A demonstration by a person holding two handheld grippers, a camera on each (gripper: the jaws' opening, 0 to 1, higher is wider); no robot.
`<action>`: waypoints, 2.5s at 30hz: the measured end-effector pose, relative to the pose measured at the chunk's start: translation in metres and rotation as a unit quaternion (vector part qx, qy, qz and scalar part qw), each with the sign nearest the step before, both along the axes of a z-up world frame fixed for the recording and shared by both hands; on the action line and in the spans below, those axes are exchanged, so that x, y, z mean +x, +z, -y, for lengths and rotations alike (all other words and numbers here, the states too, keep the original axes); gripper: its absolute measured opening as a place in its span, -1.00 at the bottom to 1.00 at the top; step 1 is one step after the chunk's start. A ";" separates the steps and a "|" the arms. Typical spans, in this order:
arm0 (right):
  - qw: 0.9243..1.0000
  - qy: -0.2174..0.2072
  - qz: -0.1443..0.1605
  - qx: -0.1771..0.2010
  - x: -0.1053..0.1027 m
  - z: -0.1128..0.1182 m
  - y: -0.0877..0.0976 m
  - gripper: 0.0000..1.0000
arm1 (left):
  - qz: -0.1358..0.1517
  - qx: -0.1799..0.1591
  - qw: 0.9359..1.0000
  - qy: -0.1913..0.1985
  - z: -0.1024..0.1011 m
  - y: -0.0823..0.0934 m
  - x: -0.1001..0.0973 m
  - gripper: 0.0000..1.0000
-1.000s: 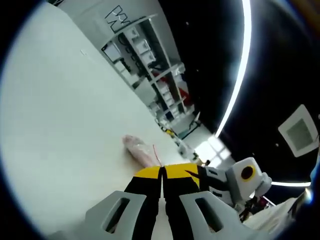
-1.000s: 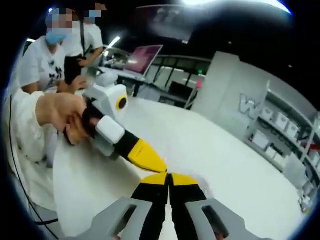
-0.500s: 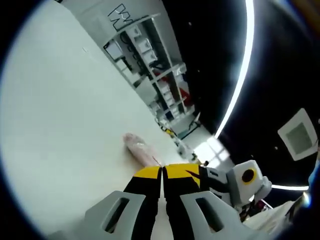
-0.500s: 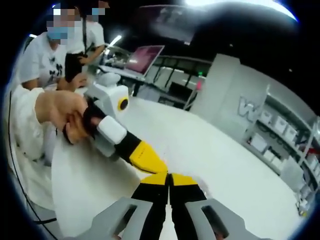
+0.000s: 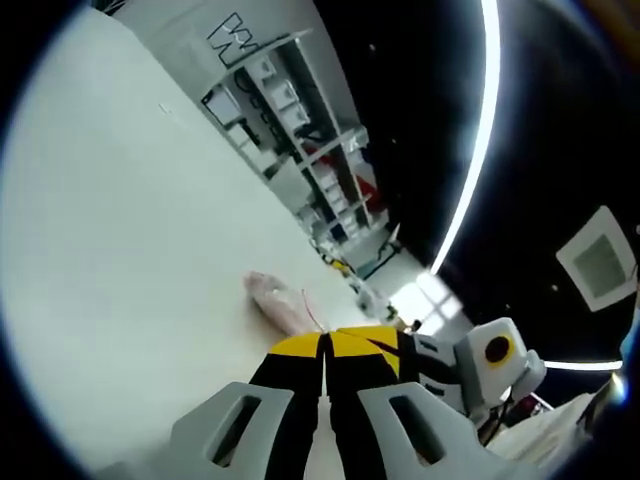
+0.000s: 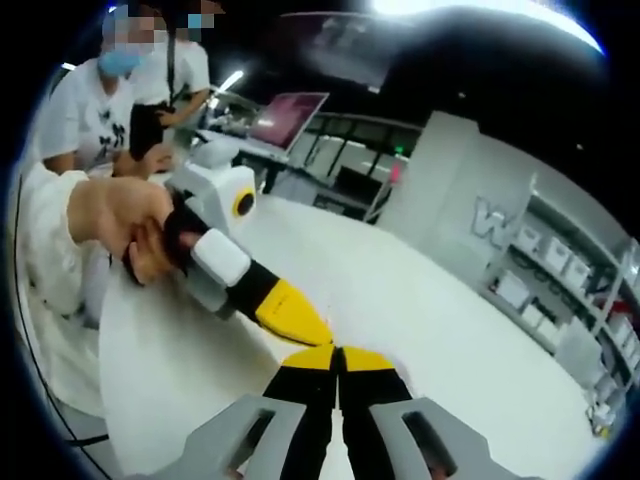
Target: Open the resealable bag by pulling the two sides of the seal apart until the entire bag opening is separated and visibly accessible.
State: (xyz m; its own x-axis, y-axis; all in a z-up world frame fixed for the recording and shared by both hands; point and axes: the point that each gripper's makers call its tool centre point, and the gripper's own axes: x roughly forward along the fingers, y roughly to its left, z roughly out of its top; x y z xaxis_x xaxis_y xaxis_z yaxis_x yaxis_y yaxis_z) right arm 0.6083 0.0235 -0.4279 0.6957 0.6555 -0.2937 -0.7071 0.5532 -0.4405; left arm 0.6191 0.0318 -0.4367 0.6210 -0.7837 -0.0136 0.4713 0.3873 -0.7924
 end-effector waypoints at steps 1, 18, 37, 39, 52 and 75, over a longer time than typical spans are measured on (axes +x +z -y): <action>1.000 -0.001 0.001 -0.001 0.000 0.000 0.000 -1.00 | 0.000 0.000 1.000 0.000 0.000 0.000 0.000 -0.99; 1.000 -0.009 0.014 -0.006 0.002 0.002 0.002 -1.00 | -0.002 -0.006 1.000 -0.002 0.000 0.002 -0.001 -0.98; 0.999 -0.023 0.025 -0.002 0.006 0.009 0.012 -1.00 | -0.001 -0.002 1.000 -0.001 0.000 0.002 -0.002 -0.97; 0.999 -0.022 0.023 -0.001 0.005 0.007 0.012 -1.00 | -0.002 -0.006 1.000 -0.002 0.000 0.003 -0.002 -0.97; 1.000 -0.012 0.017 0.003 0.003 0.000 0.010 -1.00 | -0.024 -0.019 0.999 -0.010 0.002 0.000 -0.001 -0.76; 1.000 -0.003 0.001 0.019 -0.001 -0.001 0.010 -1.00 | -0.032 -0.043 0.998 -0.011 0.000 0.004 0.005 -0.85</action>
